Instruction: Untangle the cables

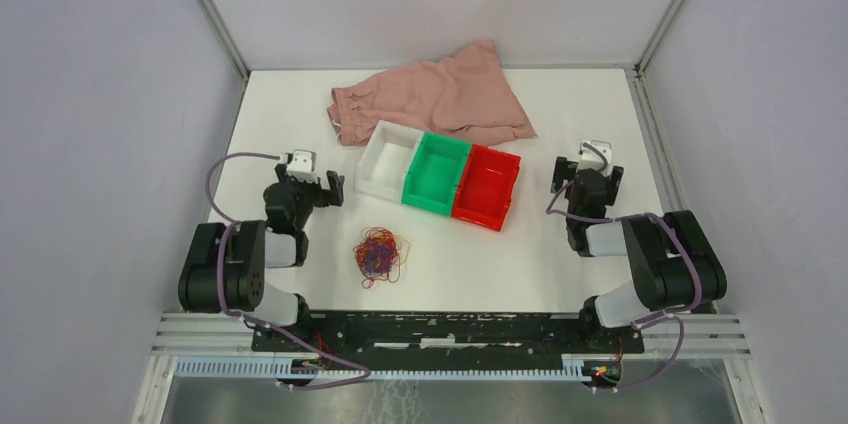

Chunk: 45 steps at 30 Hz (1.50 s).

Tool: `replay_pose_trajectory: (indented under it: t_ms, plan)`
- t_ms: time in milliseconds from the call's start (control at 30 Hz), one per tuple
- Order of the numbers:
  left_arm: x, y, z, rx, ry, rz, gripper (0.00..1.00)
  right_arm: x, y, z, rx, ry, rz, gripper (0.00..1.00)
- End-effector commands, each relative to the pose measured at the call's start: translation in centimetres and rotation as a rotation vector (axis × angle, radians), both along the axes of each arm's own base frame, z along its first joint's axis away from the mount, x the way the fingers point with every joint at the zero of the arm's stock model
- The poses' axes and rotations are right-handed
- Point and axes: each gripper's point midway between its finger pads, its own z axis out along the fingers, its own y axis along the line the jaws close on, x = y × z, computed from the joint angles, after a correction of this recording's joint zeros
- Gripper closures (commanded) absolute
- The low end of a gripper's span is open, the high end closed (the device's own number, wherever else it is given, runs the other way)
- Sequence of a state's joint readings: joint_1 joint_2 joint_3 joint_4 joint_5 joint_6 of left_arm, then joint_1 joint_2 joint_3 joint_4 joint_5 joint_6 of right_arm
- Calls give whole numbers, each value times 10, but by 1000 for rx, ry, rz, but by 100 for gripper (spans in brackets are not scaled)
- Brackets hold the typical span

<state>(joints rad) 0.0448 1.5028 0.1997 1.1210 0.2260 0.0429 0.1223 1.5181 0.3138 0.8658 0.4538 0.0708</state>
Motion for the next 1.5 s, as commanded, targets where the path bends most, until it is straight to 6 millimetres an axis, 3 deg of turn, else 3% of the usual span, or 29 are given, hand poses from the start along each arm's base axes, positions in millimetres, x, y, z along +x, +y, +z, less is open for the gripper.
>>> replay_pose_trajectory:
  t_ms: [0, 100, 233, 333, 433, 567, 800, 967, 1167, 1467]
  plan:
    - [21, 0, 37, 20, 40, -35, 1, 2, -12, 41, 27, -94, -93, 0]
    - [21, -6, 50, 66, 137, -115, 1, -8, -28, 73, 62, -50, -232, 1]
    - [4, -20, 73, 132, 180, -266, 1, -10, -14, 116, 182, -50, -206, 1]
    - [-30, -45, 75, 158, 261, -485, 1, -20, -15, 130, 318, -59, -315, 1]
    - [-66, -68, 77, 148, 314, -695, 1, -9, 25, 155, 438, -51, -98, 1]
    - [-92, -82, 72, 118, 373, -796, 1, -9, 85, 172, 565, -47, 217, 1]
    - [-121, -106, 59, 172, 400, -900, 0, -37, 168, 165, 509, 59, 495, 16]
    - [-130, -118, 51, 180, 441, -951, 1, -57, 212, 154, 500, 130, 649, 24]
    - [-130, -123, 40, 219, 480, -976, 3, -81, 244, 150, 476, 166, 764, 30]
    - [-128, -131, 26, 212, 538, -1016, 12, -99, 274, 150, 426, 200, 858, 37]
